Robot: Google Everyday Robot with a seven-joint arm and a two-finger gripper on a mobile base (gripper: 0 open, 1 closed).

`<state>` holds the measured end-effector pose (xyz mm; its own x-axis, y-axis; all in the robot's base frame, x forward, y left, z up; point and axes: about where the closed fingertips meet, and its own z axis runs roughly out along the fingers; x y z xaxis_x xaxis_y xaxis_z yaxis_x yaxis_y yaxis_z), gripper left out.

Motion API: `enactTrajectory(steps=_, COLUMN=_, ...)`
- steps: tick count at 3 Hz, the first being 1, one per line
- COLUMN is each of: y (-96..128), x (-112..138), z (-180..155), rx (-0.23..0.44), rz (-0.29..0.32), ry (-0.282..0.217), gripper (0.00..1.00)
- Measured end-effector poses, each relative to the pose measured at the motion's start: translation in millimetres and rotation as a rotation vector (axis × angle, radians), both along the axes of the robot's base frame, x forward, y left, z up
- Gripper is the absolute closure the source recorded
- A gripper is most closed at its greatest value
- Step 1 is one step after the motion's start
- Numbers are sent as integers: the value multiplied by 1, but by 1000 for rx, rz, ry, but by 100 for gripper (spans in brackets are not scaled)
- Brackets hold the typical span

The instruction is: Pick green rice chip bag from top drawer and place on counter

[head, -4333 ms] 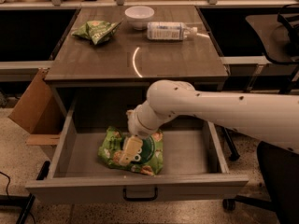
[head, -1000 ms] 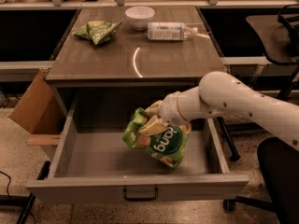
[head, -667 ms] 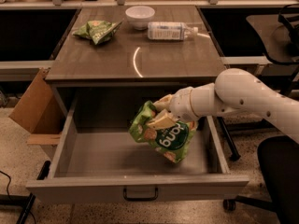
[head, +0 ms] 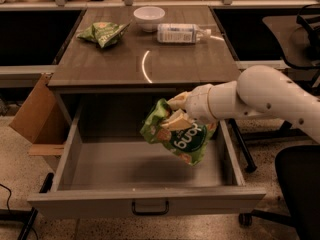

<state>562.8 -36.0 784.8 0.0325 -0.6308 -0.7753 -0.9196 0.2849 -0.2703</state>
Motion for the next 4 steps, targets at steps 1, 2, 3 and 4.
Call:
enactTrajectory(steps=1, y=-13, x=-3, z=61, rx=-48, rz=-38, ry=-167, gripper=100)
enactTrajectory(steps=2, y=-33, x=-3, z=109, rx=-60, rz=-74, ry=-281, gripper=100)
enactTrajectory(steps=3, y=-32, x=0, z=114, rx=-48, rz=-76, ry=-286, gripper=100)
enactTrajectory(steps=4, y=-24, x=16, z=146, rx=36, rz=-86, ry=-323, gripper=100)
